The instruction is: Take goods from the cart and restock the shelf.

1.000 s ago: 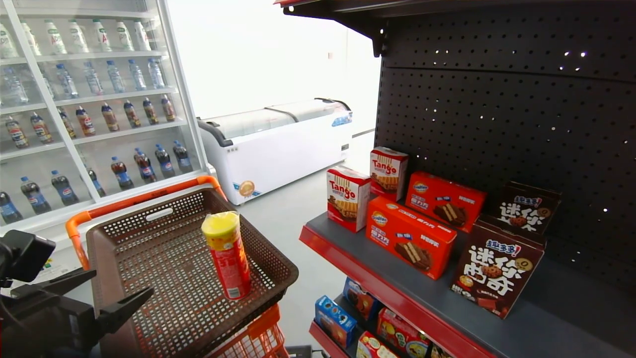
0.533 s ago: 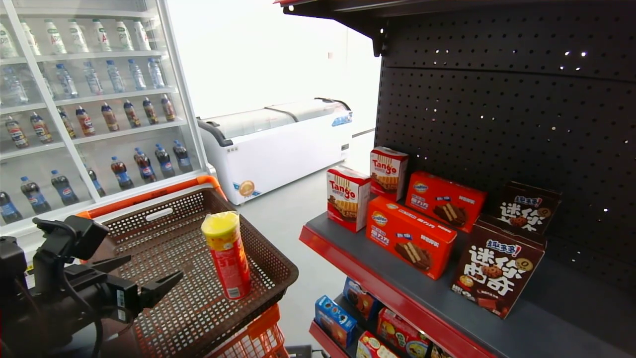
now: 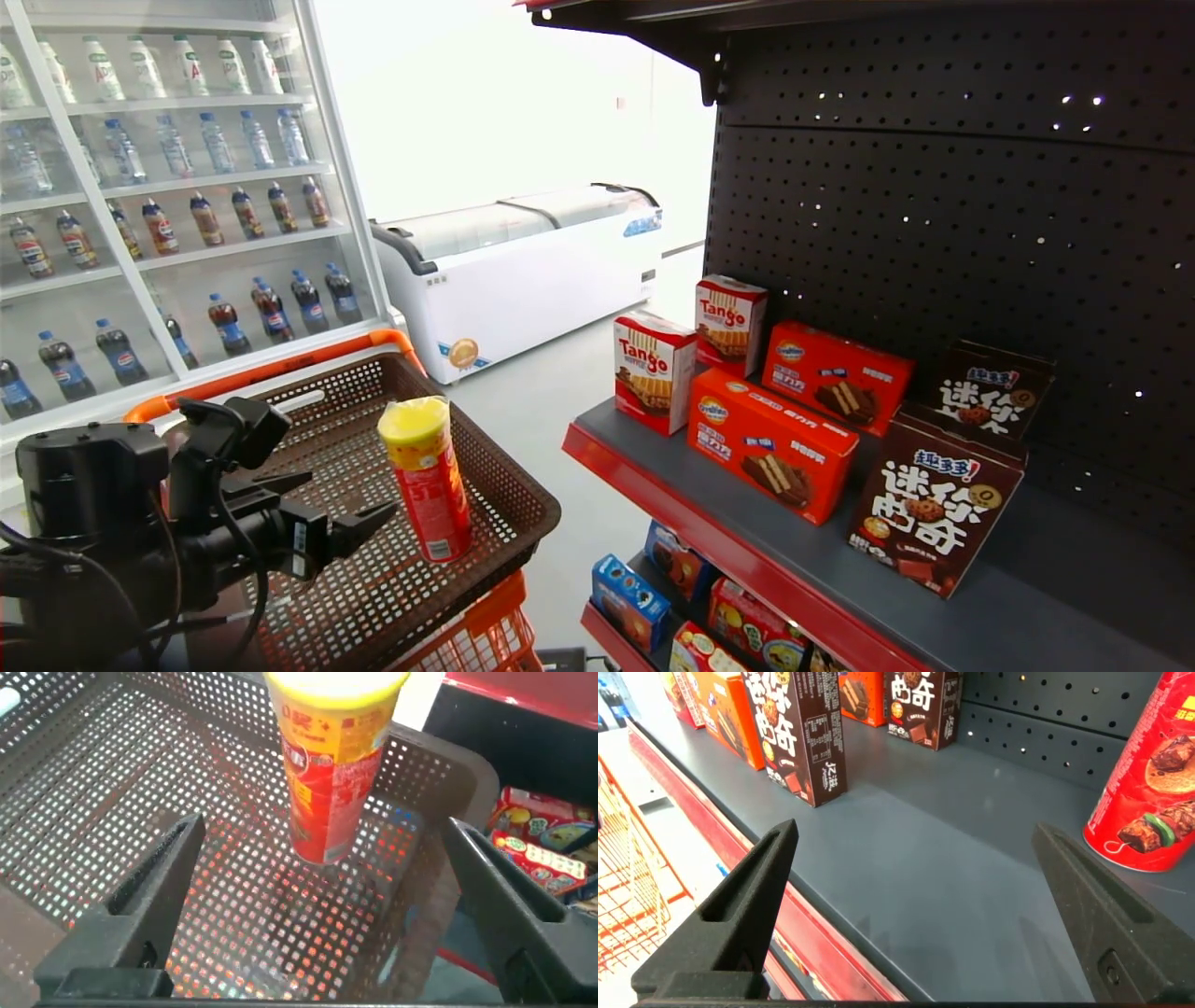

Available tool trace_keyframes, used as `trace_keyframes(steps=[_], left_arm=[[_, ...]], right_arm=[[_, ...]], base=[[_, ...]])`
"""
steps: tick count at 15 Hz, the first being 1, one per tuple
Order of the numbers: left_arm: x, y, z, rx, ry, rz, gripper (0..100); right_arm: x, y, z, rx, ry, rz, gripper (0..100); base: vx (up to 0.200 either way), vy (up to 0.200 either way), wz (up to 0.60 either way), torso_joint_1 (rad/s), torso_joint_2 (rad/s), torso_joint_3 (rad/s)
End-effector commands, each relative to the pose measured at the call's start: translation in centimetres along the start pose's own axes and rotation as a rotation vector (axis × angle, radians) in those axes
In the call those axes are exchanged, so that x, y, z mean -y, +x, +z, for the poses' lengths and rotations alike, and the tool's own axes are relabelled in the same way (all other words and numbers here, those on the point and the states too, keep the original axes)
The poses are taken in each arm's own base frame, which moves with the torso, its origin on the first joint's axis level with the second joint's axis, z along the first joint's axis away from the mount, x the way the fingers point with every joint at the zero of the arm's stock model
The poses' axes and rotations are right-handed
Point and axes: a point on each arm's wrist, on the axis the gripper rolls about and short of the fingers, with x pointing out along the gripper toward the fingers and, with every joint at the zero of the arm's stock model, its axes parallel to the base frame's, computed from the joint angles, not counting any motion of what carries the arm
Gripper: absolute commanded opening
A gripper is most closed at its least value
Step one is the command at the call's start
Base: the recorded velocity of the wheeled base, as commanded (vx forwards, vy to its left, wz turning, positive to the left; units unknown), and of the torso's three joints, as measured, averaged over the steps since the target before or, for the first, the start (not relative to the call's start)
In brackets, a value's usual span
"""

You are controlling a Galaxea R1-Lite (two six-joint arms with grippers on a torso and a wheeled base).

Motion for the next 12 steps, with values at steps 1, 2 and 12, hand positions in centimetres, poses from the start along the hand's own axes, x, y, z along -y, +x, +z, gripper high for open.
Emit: trace_keyframes(steps=[1,2,12], left_arm=[[-0.3,2.2,-0.6,-0.027,-0.009,-0.007,100],[-0.3,2.5,-0.4,-0.019,-0.004,-0.012,100],[0.7,7.4,-0.2,-0.052,0.027,0.005,100]], right_arm=[[0.0,0.0,0.0,0.0,0.0,0.001,100],[0.0,0.0,0.0,0.0,0.0,0.001,100],[0.0,0.0,0.0,0.0,0.0,0.001,100]], base=[[0.0,0.0,0.0,0.0,0.0,0.0],[0.0,0.0,0.0,0.0,0.0,0.0],[0.0,0.0,0.0,0.0,0.0,0.0]])
